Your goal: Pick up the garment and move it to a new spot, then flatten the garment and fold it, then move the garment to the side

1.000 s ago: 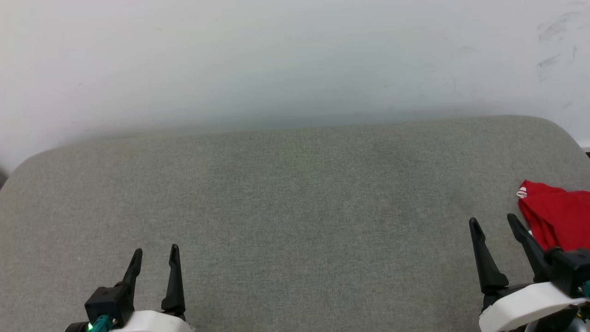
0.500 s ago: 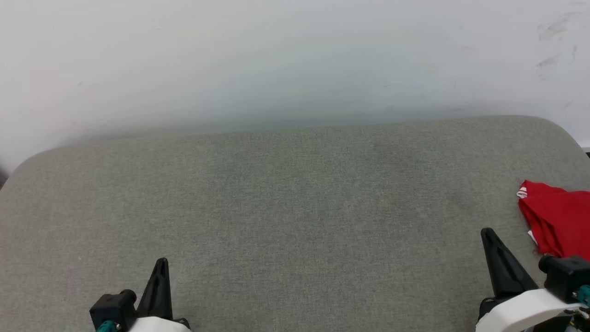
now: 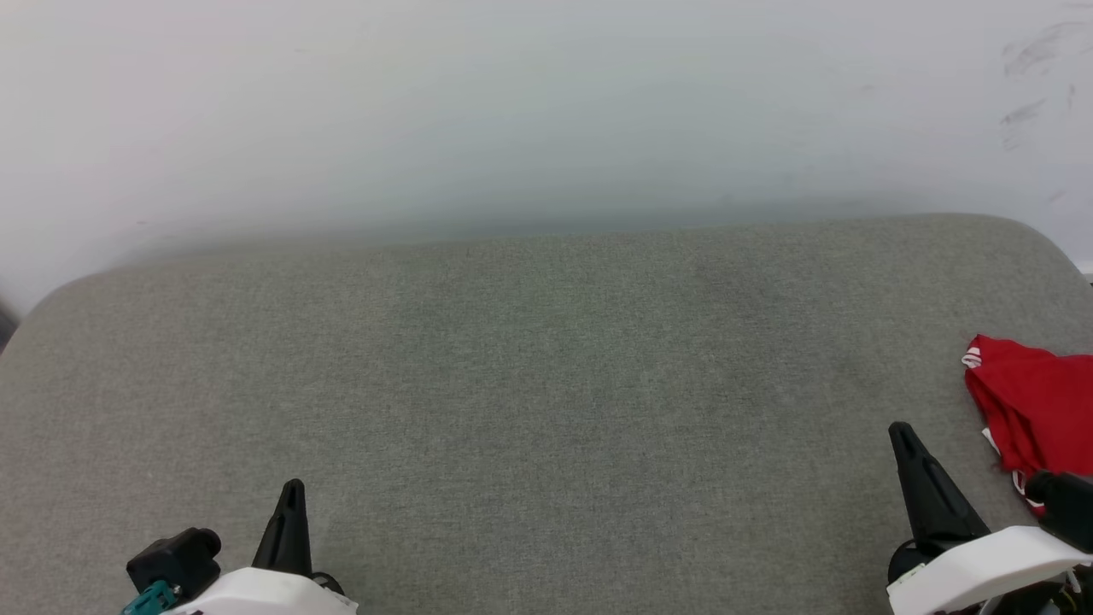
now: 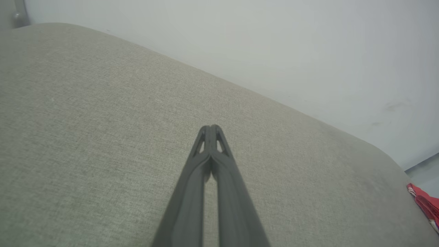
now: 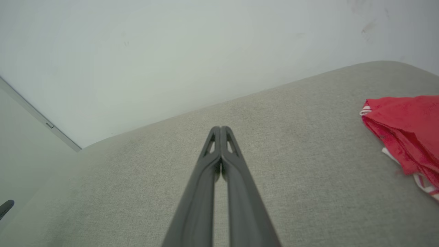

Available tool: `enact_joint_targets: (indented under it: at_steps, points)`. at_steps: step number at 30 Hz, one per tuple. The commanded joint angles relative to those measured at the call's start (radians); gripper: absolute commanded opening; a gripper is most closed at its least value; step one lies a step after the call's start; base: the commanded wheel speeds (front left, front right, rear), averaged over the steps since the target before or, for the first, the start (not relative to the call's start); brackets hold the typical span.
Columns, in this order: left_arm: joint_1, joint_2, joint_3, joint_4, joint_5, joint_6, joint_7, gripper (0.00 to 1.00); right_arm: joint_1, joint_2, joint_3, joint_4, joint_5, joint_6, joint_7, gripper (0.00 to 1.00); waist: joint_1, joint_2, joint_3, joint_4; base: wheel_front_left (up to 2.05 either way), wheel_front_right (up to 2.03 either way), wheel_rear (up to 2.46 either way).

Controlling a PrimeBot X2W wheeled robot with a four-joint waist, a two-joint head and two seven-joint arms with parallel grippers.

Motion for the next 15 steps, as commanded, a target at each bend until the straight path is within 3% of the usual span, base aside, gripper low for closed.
enact_joint_targets:
  at_steps: [1,15]
  points:
    - [-0.032,0.002,0.014,-0.009,-0.033,-0.01,0.008,0.0,-0.032,0.002,-0.004,-0.003,0.042,0.0,0.001,0.0,0.0,-0.0001,0.0,0.001,0.0,0.0,0.0]
    - [-0.06,-0.028,0.063,0.01,-0.212,-0.056,0.063,0.0,-0.066,0.006,-0.014,0.055,0.264,0.0,0.006,0.0,0.0,-0.0001,0.004,0.006,0.0,0.0,0.0]
